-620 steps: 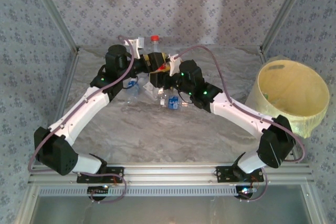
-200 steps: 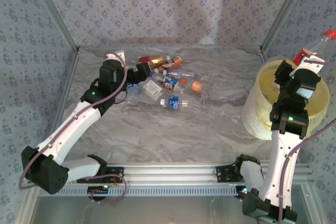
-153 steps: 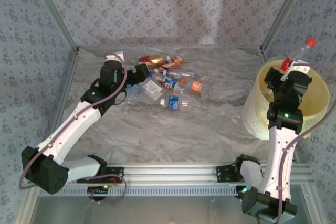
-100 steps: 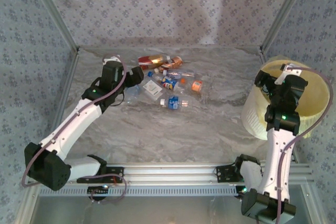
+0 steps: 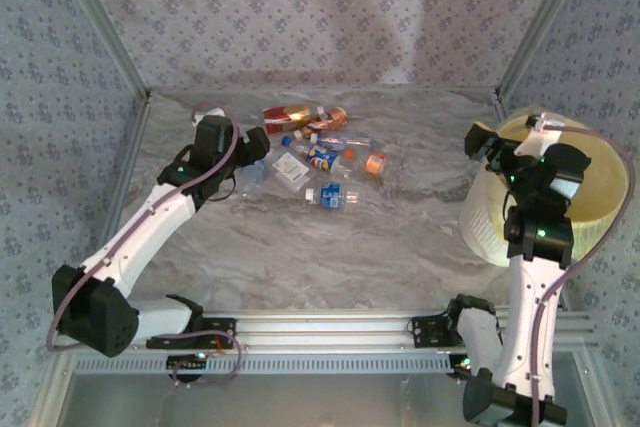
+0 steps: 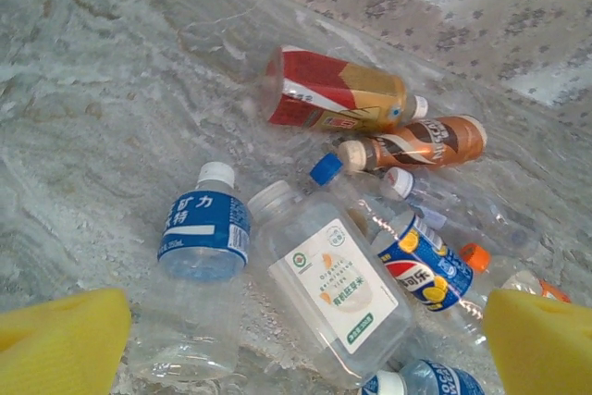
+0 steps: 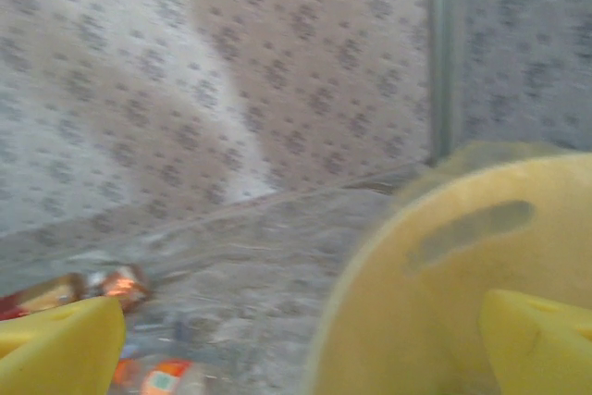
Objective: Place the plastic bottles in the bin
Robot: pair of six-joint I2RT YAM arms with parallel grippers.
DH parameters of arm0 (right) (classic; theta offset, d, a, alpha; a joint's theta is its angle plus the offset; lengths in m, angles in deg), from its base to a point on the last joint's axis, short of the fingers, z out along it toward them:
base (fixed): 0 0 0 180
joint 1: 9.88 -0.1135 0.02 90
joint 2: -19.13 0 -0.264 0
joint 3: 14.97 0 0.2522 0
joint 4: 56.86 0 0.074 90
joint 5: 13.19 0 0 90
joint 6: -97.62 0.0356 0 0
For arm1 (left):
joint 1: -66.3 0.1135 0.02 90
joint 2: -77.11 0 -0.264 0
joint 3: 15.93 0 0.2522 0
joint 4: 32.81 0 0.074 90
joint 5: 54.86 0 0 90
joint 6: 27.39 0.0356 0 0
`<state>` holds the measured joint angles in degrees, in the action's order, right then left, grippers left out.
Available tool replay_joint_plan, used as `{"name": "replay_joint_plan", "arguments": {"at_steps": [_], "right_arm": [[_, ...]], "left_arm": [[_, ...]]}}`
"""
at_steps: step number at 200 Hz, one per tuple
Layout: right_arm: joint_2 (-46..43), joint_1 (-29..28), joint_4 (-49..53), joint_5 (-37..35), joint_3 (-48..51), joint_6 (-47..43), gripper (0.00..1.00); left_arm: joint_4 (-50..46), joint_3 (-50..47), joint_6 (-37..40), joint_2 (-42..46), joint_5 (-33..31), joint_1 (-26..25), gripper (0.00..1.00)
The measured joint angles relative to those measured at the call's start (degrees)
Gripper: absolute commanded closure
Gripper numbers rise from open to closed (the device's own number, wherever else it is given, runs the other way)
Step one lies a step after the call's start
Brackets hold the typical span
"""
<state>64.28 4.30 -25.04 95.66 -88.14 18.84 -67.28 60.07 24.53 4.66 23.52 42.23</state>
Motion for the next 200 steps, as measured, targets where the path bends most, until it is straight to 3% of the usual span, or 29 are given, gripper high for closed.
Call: {"name": "replay_joint_plan", "arguments": {"at_steps": [39,61,126,200], "right_arm": [[7.4,-20.2,-0.3,-0.9,-3.1,-3.8,0.0],[15.0,-26.6,0.0,-4.3,-4.9,-7.9,0.0],[41.6,-31.0,10.6,-9.0,-13.4,-24.9,0.02],[65.6,-31.6,20.5,-15.1,-28.1,-42.9,0.12]], "left_arm": [[-2.0,0.0,-2.6,-2.2,0.3,1.6,0.02],[-2.6,0.0,-3.7,-2.7,0.4,2.3,0.02],[-3.4,-0.5,-5.4,-2.7,0.4,4.2,0.02],[-4.3,-0.8,-6.0,-2.7,0.4,5.3,0.02]]}}
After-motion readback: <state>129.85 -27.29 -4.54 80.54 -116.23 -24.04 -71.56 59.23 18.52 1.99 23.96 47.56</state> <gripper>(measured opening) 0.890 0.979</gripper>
